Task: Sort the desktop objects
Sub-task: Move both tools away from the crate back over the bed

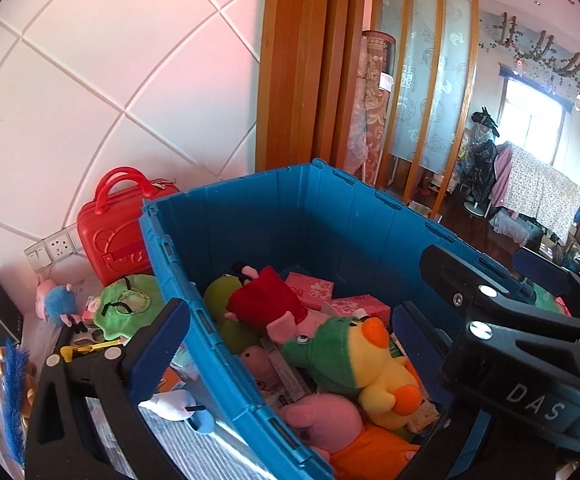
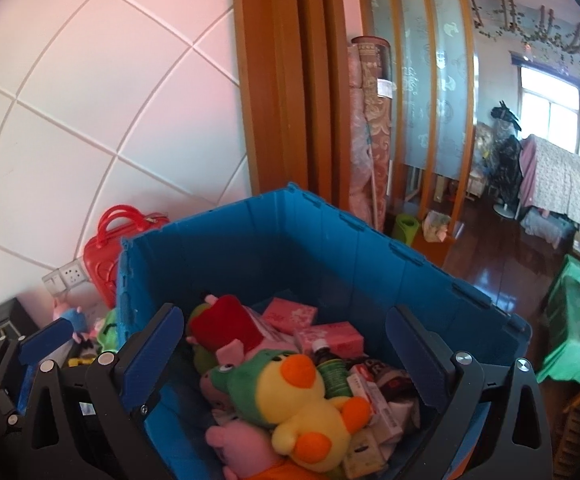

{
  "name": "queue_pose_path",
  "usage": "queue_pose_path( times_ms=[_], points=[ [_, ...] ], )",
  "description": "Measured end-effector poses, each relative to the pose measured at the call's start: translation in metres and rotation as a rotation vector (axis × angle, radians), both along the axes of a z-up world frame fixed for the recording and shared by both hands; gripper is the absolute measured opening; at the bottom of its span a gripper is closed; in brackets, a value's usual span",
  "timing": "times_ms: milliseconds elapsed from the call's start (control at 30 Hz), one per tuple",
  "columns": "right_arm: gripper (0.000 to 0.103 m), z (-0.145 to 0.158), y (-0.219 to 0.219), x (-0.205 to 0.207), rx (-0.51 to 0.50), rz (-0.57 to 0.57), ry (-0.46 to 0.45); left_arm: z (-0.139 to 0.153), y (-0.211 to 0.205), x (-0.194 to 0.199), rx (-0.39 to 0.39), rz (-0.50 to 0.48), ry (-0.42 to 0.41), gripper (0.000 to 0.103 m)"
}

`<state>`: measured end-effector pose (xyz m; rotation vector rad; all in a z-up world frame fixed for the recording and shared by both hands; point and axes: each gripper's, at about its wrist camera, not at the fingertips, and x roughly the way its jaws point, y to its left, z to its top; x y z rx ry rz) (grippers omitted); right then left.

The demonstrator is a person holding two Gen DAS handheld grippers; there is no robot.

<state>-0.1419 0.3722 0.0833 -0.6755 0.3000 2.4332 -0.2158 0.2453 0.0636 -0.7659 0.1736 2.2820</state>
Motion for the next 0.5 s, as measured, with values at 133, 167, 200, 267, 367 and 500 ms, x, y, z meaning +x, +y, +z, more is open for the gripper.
queue_pose_path(
  times_ms=[133,167,200,267,367,500],
  points=[
    [0.103,0.002,-0.012,-0.006,0.005,0.02,0.002,-0.001,-0.017,-0.005,0.009,0.021,-0.002,0.103],
    [0.103,0.002,-0.016,-0.008,0.007,0.027,0.002,-0.001,-0.022,-0.007,0.013,0.028,-0.005,0.103],
    [0.103,0.002,-0.021,-0.011,0.011,0.036,0.001,-0.002,-0.027,-0.009,0.018,0.036,-0.009,0.103],
    [0.103,0.003,-0.032,-0.017,0.027,0.053,0.0,-0.003,-0.042,-0.014,0.033,0.06,-0.015,0.103],
    [0.103,0.005,-0.055,-0.027,0.053,0.093,-0.001,-0.006,-0.066,-0.022,0.051,0.099,-0.02,0.103],
    [0.103,0.002,-0.089,-0.046,0.056,0.159,-0.006,-0.012,-0.103,-0.035,0.057,0.167,-0.029,0.103]
  ],
)
